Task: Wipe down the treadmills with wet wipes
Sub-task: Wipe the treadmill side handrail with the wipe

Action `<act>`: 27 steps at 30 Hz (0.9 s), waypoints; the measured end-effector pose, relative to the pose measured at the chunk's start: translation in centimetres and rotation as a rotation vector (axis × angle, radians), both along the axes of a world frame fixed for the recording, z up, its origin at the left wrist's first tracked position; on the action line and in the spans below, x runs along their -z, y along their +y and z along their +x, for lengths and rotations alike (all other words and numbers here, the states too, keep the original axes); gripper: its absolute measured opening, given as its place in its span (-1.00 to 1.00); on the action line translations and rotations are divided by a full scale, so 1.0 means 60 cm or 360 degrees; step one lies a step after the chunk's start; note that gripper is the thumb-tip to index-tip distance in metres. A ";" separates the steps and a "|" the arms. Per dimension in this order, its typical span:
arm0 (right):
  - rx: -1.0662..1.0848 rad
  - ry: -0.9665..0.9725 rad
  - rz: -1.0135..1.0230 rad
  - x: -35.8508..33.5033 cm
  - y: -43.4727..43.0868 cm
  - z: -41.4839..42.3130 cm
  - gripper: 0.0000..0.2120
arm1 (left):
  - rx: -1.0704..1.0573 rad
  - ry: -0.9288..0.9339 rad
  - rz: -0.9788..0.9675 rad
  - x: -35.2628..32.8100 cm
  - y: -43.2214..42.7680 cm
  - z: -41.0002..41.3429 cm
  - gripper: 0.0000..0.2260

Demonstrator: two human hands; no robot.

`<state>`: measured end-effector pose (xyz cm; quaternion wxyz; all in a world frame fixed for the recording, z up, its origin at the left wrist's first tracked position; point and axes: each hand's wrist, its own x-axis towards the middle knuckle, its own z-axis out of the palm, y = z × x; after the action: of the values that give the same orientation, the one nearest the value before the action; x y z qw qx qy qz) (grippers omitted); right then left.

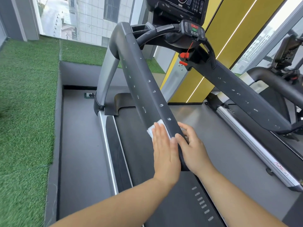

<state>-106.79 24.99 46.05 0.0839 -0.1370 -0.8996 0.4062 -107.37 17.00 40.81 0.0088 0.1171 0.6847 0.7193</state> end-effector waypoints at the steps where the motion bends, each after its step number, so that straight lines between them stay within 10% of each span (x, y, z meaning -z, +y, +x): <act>1: 0.0004 -0.0007 -0.0002 0.000 0.000 0.000 -0.65 | 0.0044 0.0013 -0.0003 0.001 -0.001 0.016 -0.41; 27: -0.0105 -0.0296 0.0505 -0.055 -0.026 -0.094 -0.67 | 0.0082 -0.0172 0.0107 0.010 -0.015 0.003 -0.57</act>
<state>-112.41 23.46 49.33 0.0076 -0.1295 -0.9602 0.2472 -107.17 16.12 40.19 0.0602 0.0959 0.6554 0.7468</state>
